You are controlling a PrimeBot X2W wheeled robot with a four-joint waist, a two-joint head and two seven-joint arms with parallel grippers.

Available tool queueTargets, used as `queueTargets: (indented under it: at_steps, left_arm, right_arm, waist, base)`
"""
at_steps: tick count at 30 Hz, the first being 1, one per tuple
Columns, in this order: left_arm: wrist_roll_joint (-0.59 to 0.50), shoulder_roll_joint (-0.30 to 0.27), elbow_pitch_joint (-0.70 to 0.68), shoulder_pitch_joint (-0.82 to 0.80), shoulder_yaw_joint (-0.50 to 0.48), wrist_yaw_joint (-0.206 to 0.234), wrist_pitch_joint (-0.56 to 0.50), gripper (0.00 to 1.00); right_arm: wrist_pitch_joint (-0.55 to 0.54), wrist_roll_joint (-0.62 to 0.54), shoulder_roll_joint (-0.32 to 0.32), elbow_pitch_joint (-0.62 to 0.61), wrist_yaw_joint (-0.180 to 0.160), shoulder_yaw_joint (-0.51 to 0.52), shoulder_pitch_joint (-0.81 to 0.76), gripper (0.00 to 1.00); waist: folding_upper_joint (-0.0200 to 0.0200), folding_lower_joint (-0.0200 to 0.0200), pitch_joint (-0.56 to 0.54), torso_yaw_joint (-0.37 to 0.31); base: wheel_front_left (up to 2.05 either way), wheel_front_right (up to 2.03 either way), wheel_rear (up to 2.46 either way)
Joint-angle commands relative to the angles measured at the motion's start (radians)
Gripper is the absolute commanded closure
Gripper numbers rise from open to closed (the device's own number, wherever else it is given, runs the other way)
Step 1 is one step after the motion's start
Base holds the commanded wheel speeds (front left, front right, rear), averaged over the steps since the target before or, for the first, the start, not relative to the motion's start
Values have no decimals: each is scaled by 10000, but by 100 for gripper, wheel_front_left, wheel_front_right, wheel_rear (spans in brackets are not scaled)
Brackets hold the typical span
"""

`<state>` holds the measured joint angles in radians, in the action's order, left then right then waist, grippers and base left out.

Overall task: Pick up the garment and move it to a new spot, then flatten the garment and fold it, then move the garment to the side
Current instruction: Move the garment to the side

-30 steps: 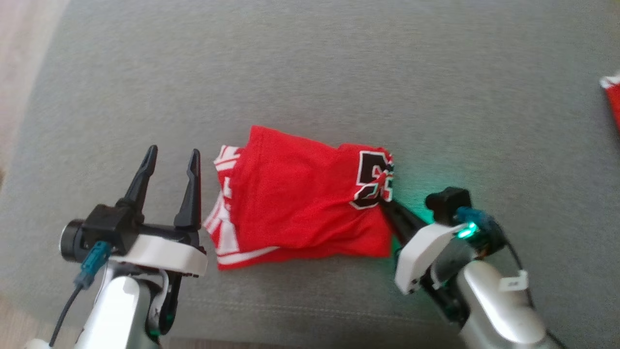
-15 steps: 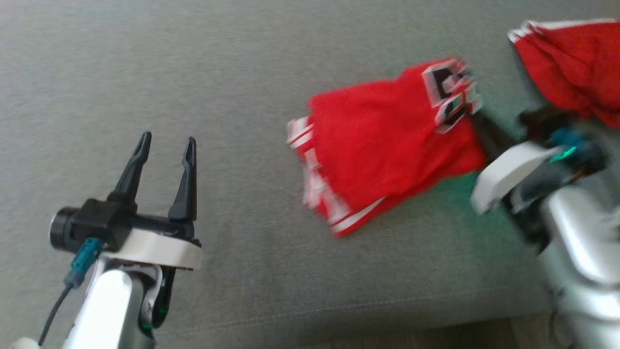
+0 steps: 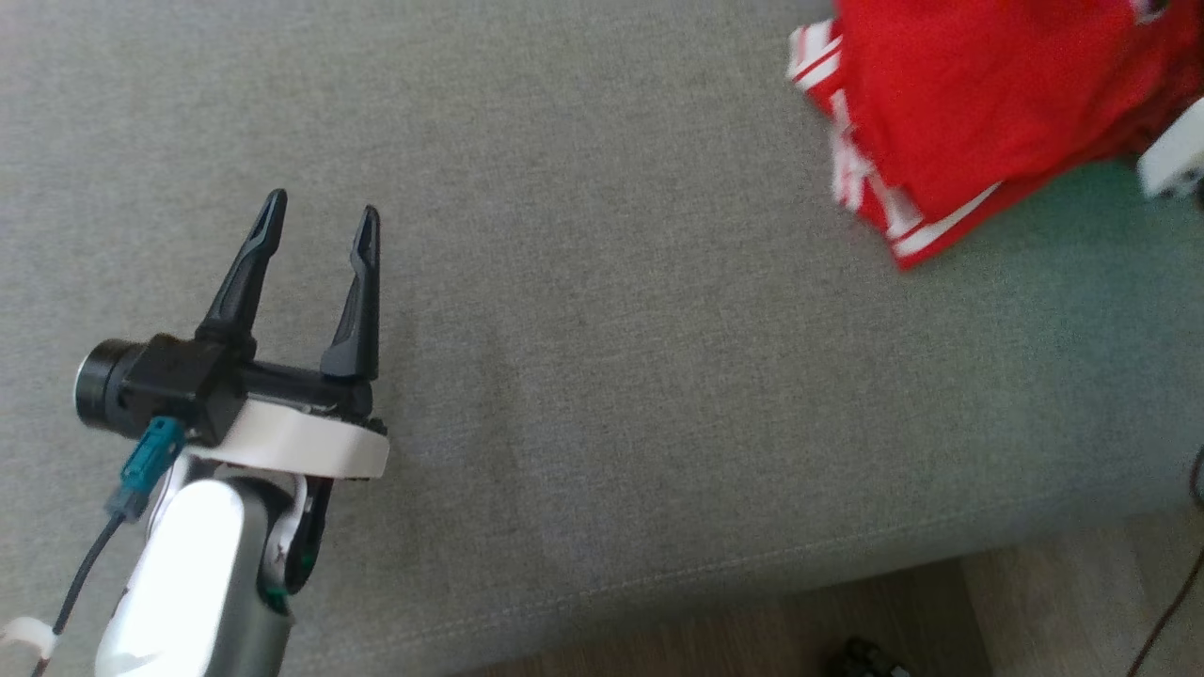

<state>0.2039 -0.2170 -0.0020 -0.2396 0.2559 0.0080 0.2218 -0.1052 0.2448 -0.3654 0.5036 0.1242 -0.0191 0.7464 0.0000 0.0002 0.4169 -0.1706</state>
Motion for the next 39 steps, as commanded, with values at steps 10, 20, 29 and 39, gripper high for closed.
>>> queueTargets:
  at_steps: [10,20,29,39]
  left_arm:
    - [3,-409,-486,-347,-332,29,-29,0]
    - [12,-425,-549,-525,-194,26,-67,0]
    - [91,-482,-493,-665,-174,24,-40,0]
    - [176,-514,-399,-649,-199,113,41,0]
  right_arm:
    - [33,-84,-549,-164,65,1307,693,100]
    - [158,-34,-558,107,65,1489,833,100]
    - [686,121,-755,748,65,1318,1232,100]
    - [948,-8,-639,1247,65,1130,1324,0]
  waist:
    - [0,-2,589,-342]
    - [0,-2,889,-374]
    - [0,-2,1156,-116]
    - [0,-2,1123,-96]
  base:
    - [0,0,0]
    - [0,0,0]
    - [0,0,0]
    - [0,0,0]
